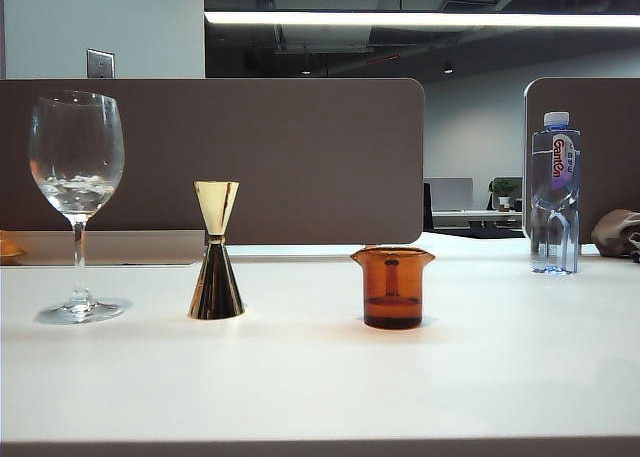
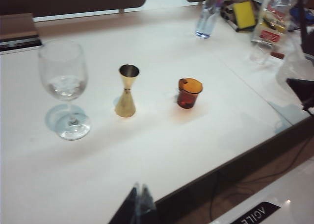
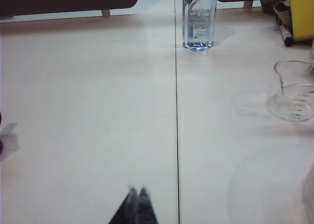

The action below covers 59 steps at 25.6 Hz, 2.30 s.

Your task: Pick up the small amber measuring cup and pour the water in it into the jigger, then pick up the jigger and pour the water in it into the wine glass.

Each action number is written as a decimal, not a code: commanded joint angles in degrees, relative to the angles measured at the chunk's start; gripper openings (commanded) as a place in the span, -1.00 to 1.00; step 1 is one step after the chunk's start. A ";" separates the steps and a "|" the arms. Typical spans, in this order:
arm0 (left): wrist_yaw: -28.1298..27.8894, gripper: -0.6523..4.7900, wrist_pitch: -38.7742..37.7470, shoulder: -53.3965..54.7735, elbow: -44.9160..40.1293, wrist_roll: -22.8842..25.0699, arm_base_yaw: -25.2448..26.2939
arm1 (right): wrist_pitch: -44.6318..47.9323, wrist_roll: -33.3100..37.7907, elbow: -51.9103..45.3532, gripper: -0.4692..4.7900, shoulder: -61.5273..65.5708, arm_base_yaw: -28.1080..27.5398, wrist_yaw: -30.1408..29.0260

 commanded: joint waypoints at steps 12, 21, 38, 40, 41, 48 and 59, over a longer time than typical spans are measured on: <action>-1.01 -0.77 0.15 0.02 0.11 -1.14 0.02 | 0.28 0.20 -0.42 -0.82 0.07 -0.07 0.04; -1.29 -0.77 -0.04 0.04 0.07 -1.09 0.02 | 0.28 0.20 -0.42 -0.82 0.07 -0.07 0.04; -1.29 -0.77 -0.04 0.02 0.04 -1.09 0.02 | 0.31 0.20 -0.42 -0.82 0.07 -0.07 0.02; -1.29 -0.77 -0.04 0.04 0.04 -1.09 0.02 | 0.33 0.20 -0.42 -0.82 0.07 -0.07 0.02; -1.29 -0.77 -0.04 0.02 0.04 -1.09 0.02 | 0.55 0.22 -0.42 -0.82 0.07 -0.04 -0.02; -1.29 -0.77 -0.04 0.02 0.04 -1.09 0.02 | 1.68 2.29 0.26 -0.83 0.07 -0.04 -1.92; -1.29 -0.77 -0.07 0.04 0.04 -1.09 0.02 | -9.20 20.00 17.73 -0.83 0.09 -0.02 -2.25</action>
